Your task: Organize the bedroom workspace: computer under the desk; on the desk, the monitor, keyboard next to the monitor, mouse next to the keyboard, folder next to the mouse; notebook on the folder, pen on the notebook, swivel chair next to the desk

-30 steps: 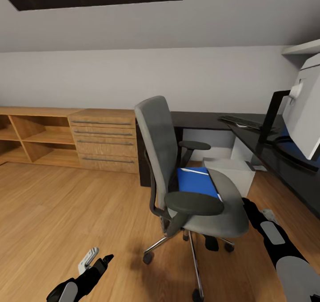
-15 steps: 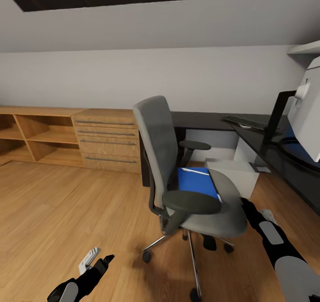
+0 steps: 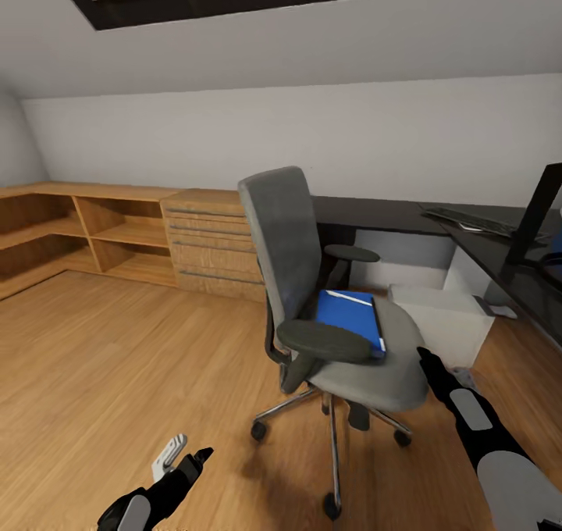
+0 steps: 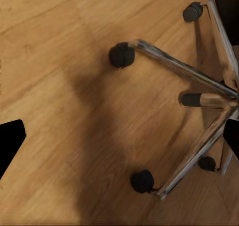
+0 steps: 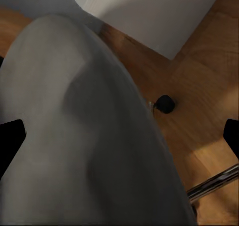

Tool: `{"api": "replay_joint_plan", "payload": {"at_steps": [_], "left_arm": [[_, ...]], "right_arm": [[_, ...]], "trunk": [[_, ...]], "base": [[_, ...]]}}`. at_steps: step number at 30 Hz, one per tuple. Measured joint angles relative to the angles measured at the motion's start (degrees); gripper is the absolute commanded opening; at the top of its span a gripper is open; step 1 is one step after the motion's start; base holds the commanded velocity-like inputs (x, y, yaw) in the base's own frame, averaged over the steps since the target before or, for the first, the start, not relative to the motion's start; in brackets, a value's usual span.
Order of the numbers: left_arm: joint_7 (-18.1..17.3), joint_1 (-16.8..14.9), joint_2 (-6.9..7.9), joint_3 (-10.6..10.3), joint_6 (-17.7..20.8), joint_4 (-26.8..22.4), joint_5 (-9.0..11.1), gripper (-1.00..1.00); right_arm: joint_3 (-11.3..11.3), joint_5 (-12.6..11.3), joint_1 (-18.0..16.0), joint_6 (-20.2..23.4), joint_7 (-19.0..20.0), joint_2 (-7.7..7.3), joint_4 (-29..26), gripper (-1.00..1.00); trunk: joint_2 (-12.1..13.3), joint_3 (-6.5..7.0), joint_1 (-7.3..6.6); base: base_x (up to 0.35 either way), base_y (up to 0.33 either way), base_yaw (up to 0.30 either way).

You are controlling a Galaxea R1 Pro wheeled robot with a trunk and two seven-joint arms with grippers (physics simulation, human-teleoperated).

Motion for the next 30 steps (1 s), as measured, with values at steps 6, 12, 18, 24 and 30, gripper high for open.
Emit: {"api": "replay_joint_plan", "payload": {"at_steps": [6,12,18,24,30], "left_arm": [[0.1,0.0,-0.18,-1.8,0.0,0.0,0.3,1.00],[0.1,0.0,-0.21,-2.1,0.0,0.0,0.4,1.00],[0.1,0.0,-0.21,-2.2,0.0,0.0,0.4,1.00],[0.1,0.0,-0.22,-2.2,-0.1,0.1,0.4,1.00],[0.1,0.0,-0.22,-2.1,-0.1,0.1,0.4,1.00]], "right_arm": [[0.2,0.2,0.1,0.0,0.1,0.28,0.0,1.00],[2.7,0.3,0.0,0.0,0.2,-0.07,0.3,1.00],[5.3,0.2,0.0,0.0,0.3,-0.21,0.5,1.00],[5.6,-0.6,0.0,0.0,0.4,3.69,-0.2,1.00],[5.1,-0.8,0.0,-0.1,0.3,3.49,0.1,1.00]], "trunk": [[0.0,0.11,0.00],[0.0,0.24,0.00],[0.0,0.35,0.00],[0.0,0.37,0.00],[0.0,0.38,0.00]], "base": [[0.000,0.000,0.245],[0.000,0.000,0.245],[0.000,0.000,0.191],[0.000,0.000,0.033],[0.000,0.000,-0.075]]}}
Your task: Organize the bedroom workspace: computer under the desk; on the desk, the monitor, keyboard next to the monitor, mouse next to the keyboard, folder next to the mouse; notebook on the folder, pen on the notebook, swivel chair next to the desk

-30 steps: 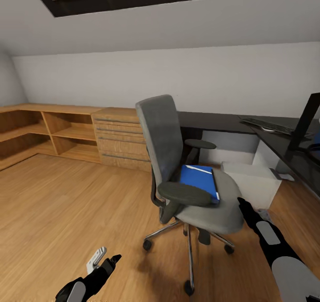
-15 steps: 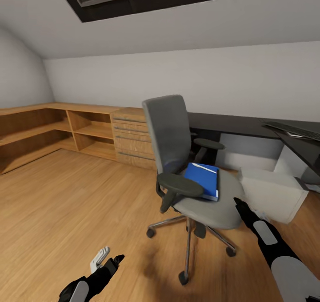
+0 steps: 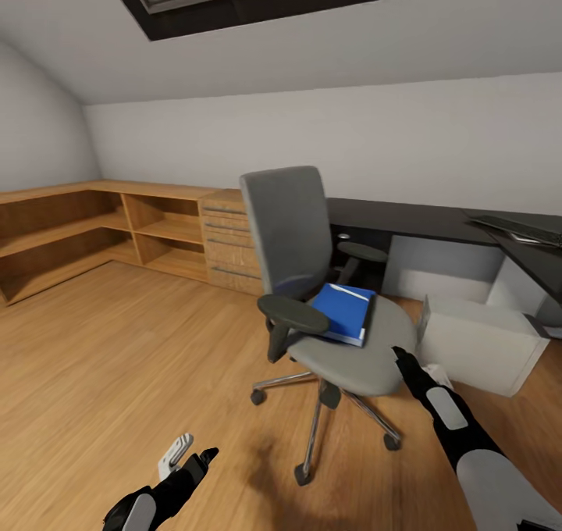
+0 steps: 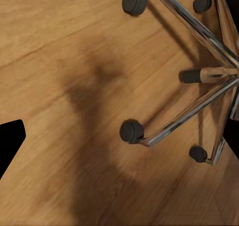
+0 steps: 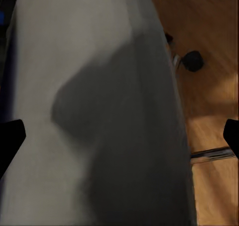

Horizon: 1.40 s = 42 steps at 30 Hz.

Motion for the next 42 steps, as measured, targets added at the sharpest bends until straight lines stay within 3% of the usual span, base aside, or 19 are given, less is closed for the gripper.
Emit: {"api": "replay_joint_plan", "payload": {"at_steps": [18,42], "left_arm": [[0.0,0.0,0.00,0.0,0.0,0.0,0.0,1.00],[0.0,0.0,-0.05,0.0,-0.1,0.0,0.0,1.00]], "right_arm": [[-0.4,0.4,0.0,-0.4,-0.4,-0.59,0.9,1.00],[-0.7,0.5,-0.1,-0.1,-0.4,-2.47,0.8,1.00]], "trunk": [[0.0,-0.01,0.00],[0.0,-0.01,-0.03]], "base": [[0.016,0.000,-0.091],[0.306,0.000,-0.001]]}}
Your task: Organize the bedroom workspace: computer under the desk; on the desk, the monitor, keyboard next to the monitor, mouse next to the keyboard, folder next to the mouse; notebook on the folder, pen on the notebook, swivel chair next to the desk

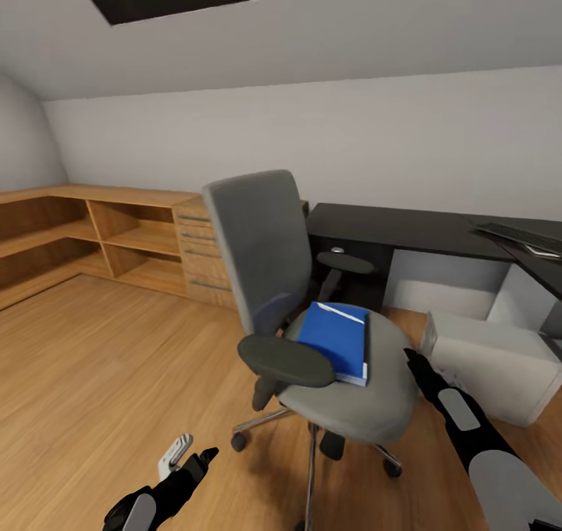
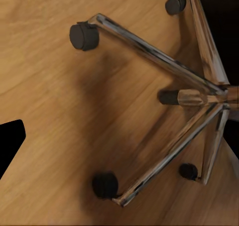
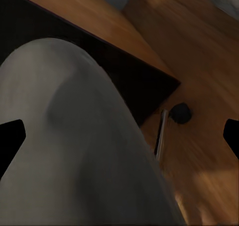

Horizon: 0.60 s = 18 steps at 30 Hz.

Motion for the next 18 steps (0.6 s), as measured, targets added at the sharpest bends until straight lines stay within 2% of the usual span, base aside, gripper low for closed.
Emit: {"api": "replay_joint_plan", "payload": {"at_steps": [6,18], "left_arm": [[0.0,0.0,0.01,0.0,0.0,0.0,0.0,1.00],[0.0,0.0,0.06,0.0,0.0,0.0,0.0,1.00]], "right_arm": [[0.0,-0.1,0.0,0.0,0.0,-0.03,0.0,1.00],[0.0,0.0,0.0,0.1,0.1,0.51,-0.1,1.00]], "trunk": [[0.0,0.00,0.03],[0.0,0.01,0.03]], "base": [[0.096,0.000,0.052],[0.009,0.000,0.221]]}}
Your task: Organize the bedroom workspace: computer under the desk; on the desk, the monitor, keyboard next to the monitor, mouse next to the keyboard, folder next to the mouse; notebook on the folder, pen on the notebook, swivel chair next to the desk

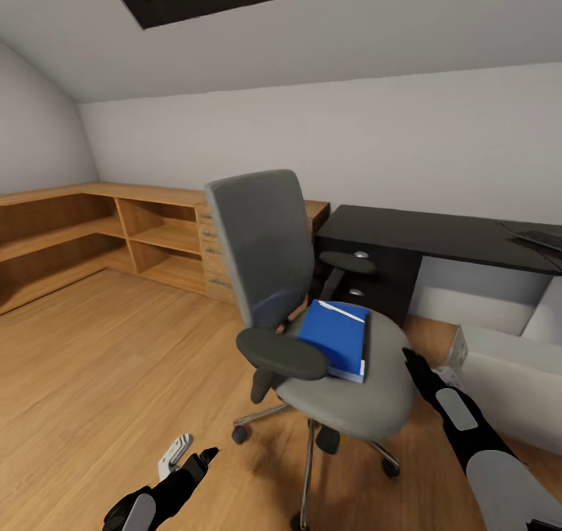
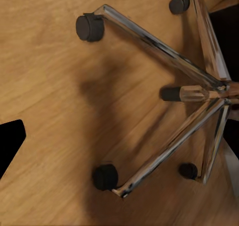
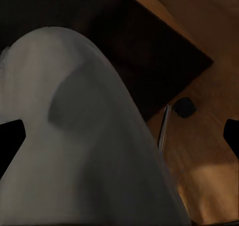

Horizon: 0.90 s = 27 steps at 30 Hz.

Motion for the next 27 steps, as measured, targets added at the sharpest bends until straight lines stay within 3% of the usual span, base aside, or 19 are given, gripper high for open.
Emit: {"api": "replay_joint_plan", "payload": {"at_steps": [20,27], "left_arm": [[-0.1,0.0,0.00,0.0,0.1,0.0,0.0,1.00],[-0.1,0.0,-0.01,0.0,0.1,0.0,0.0,1.00]], "right_arm": [[-0.1,0.0,0.1,0.1,0.1,-0.38,-0.3,1.00],[0.0,-0.3,0.1,0.1,0.1,-0.01,-0.4,1.00]], "trunk": [[0.0,0.00,0.00],[0.0,0.00,0.00]], "base": [[0.000,0.000,0.245],[0.000,0.000,0.076]]}}
